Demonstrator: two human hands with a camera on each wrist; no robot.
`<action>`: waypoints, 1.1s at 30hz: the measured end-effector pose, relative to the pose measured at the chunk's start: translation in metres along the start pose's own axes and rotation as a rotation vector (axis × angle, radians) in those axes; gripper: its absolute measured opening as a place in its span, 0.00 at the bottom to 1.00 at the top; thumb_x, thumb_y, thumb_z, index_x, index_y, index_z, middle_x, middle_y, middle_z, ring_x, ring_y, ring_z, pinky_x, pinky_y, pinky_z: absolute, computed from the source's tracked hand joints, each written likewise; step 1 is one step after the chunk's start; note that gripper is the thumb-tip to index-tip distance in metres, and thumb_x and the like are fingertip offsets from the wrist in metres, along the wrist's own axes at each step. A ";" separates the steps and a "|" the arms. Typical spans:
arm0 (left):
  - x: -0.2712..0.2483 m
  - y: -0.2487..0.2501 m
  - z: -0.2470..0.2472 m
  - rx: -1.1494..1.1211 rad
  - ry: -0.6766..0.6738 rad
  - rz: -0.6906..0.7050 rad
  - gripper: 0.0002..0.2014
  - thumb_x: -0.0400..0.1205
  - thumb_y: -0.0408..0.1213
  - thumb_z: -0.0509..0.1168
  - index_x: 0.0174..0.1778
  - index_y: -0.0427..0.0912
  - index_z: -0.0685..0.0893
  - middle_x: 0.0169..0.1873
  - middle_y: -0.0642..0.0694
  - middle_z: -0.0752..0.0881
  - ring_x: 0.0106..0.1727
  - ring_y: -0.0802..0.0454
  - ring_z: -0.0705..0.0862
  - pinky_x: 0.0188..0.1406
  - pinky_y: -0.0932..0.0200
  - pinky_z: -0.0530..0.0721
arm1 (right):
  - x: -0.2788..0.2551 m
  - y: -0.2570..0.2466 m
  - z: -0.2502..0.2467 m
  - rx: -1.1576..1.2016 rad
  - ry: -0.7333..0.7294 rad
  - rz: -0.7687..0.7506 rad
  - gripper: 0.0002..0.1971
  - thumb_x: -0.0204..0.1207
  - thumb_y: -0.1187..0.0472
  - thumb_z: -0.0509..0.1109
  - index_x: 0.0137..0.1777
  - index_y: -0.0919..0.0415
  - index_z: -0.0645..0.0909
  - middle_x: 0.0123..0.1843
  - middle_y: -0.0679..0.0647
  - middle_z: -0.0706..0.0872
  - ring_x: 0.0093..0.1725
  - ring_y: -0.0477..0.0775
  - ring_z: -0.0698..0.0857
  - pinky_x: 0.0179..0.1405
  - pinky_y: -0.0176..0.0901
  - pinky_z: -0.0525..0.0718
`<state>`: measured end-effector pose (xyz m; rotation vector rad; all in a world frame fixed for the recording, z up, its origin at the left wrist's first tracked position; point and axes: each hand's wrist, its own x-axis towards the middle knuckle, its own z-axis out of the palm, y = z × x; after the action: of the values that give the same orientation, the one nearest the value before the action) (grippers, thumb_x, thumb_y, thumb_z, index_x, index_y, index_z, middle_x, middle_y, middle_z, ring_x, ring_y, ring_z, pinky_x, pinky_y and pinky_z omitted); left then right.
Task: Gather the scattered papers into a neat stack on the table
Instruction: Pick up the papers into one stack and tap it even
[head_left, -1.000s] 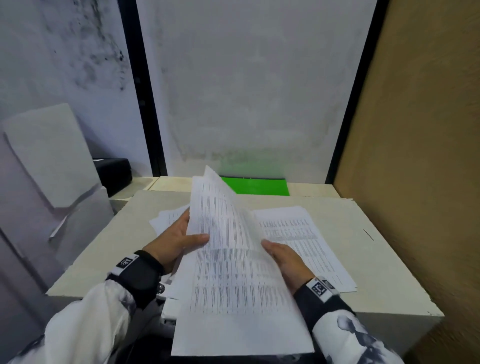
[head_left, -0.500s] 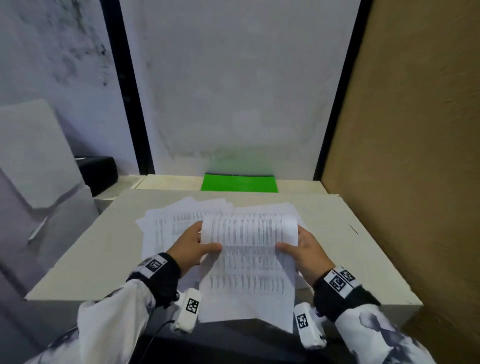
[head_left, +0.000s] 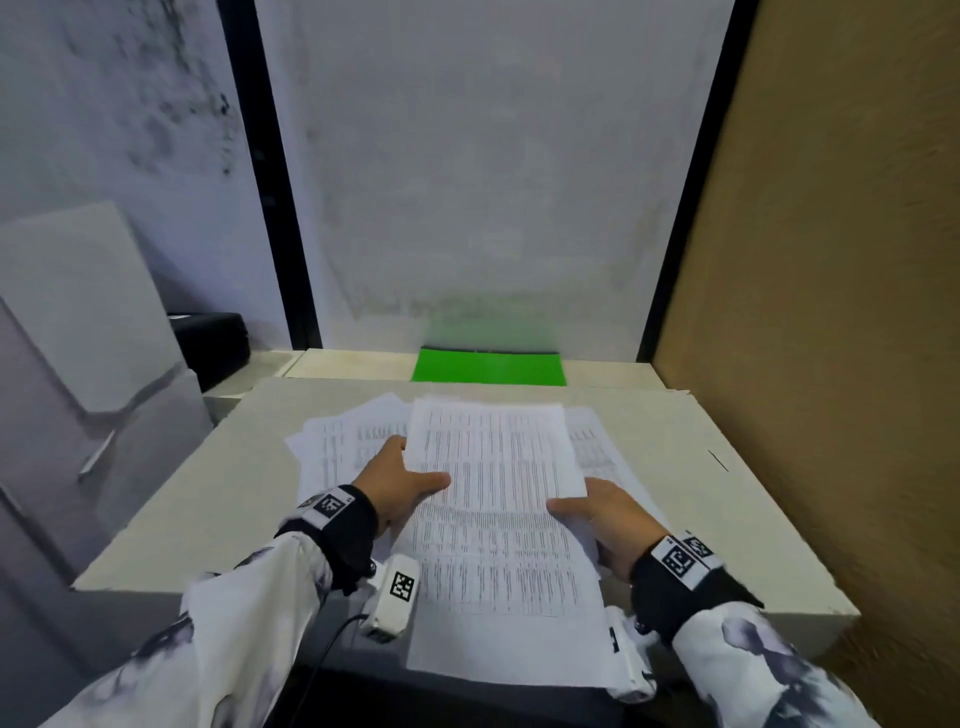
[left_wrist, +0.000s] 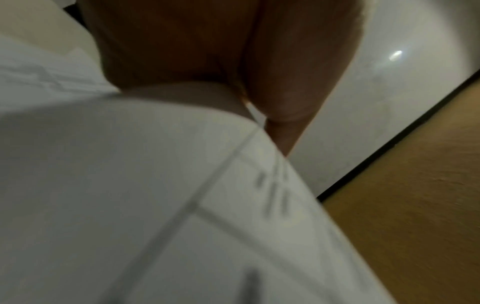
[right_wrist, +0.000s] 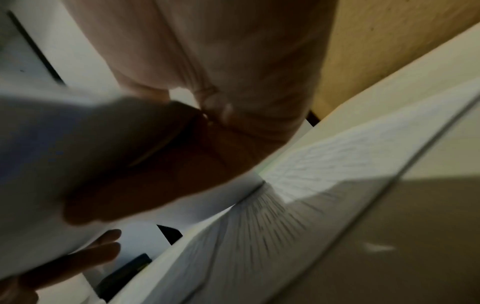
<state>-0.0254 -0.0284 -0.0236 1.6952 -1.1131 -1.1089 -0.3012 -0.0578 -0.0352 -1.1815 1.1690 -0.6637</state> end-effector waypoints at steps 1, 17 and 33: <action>0.000 -0.003 0.001 0.072 -0.005 -0.032 0.44 0.65 0.48 0.82 0.74 0.43 0.69 0.64 0.40 0.85 0.60 0.38 0.87 0.65 0.38 0.85 | 0.003 0.006 0.002 -0.064 0.049 0.037 0.19 0.72 0.65 0.76 0.63 0.67 0.88 0.63 0.71 0.93 0.66 0.76 0.90 0.69 0.68 0.86; 0.012 -0.036 0.004 -0.136 -0.090 -0.221 0.23 0.69 0.33 0.80 0.56 0.26 0.83 0.54 0.32 0.91 0.52 0.35 0.92 0.63 0.37 0.87 | 0.008 0.023 0.003 -0.111 0.248 0.204 0.17 0.77 0.53 0.78 0.43 0.69 0.81 0.42 0.70 0.91 0.39 0.62 0.87 0.42 0.50 0.83; 0.002 -0.036 0.014 0.153 -0.083 -0.063 0.28 0.75 0.29 0.77 0.67 0.47 0.74 0.56 0.44 0.88 0.57 0.44 0.89 0.64 0.44 0.87 | 0.002 0.021 0.003 0.147 0.056 0.104 0.16 0.83 0.76 0.67 0.69 0.72 0.83 0.62 0.72 0.93 0.61 0.74 0.92 0.62 0.69 0.90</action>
<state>-0.0297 -0.0218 -0.0611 1.8274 -1.2314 -1.1678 -0.3011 -0.0519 -0.0555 -0.9778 1.1991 -0.6947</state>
